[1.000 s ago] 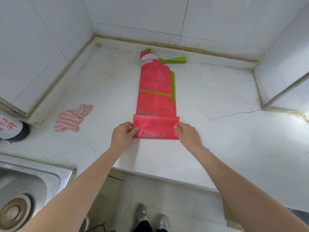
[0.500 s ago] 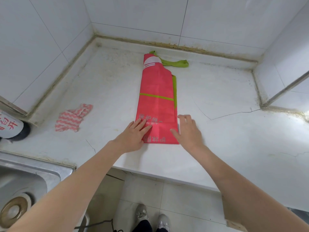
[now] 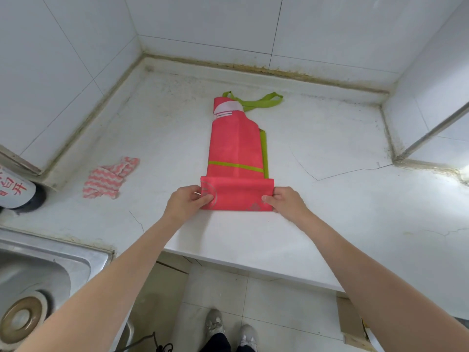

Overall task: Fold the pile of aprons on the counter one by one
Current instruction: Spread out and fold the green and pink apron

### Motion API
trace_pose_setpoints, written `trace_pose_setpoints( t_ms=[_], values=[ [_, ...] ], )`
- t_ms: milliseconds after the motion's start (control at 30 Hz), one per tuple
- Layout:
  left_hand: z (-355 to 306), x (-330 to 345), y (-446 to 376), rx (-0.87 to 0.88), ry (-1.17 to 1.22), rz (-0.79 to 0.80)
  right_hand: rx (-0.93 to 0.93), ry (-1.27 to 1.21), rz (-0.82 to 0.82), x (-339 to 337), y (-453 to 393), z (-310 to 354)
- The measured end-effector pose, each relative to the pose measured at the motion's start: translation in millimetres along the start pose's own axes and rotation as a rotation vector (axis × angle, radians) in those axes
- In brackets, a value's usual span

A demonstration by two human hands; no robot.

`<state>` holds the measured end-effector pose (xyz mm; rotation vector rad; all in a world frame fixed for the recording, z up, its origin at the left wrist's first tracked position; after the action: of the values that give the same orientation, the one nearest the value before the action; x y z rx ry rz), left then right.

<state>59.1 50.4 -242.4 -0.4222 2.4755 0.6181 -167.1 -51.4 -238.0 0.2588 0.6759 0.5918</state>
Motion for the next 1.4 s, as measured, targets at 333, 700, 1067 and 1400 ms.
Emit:
trace_pose_setpoints(
  t_ms=[333, 700, 1067, 1400],
  values=[
    [-34, 20, 20, 0.527, -0.838, -0.355, 0.201, 0.294, -0.070, 3, -3, 1],
    [-12, 33, 20, 0.453, -0.788, 0.276, -0.434, 0.955, 0.176, 21, 31, 6],
    [-11, 9, 8, 0.092, -0.088, 0.069, -0.021, 0.115, -0.029, 1, 7, -1],
    [-33, 23, 17, 0.340, -0.853, -0.255, 0.204, 0.339, -0.155, 3, 3, 0]
  ],
)
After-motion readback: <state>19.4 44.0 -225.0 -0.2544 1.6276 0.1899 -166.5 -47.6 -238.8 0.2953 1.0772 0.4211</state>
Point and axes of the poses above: each hand's wrist, its own y-axis away from the middle knuckle, its own x-axis out of the palm, z = x × y, the point moved 5 cm from there along -y, towards the middle knuckle, and after that the axes turned 1 degree about -x, right-handed, at the moved point
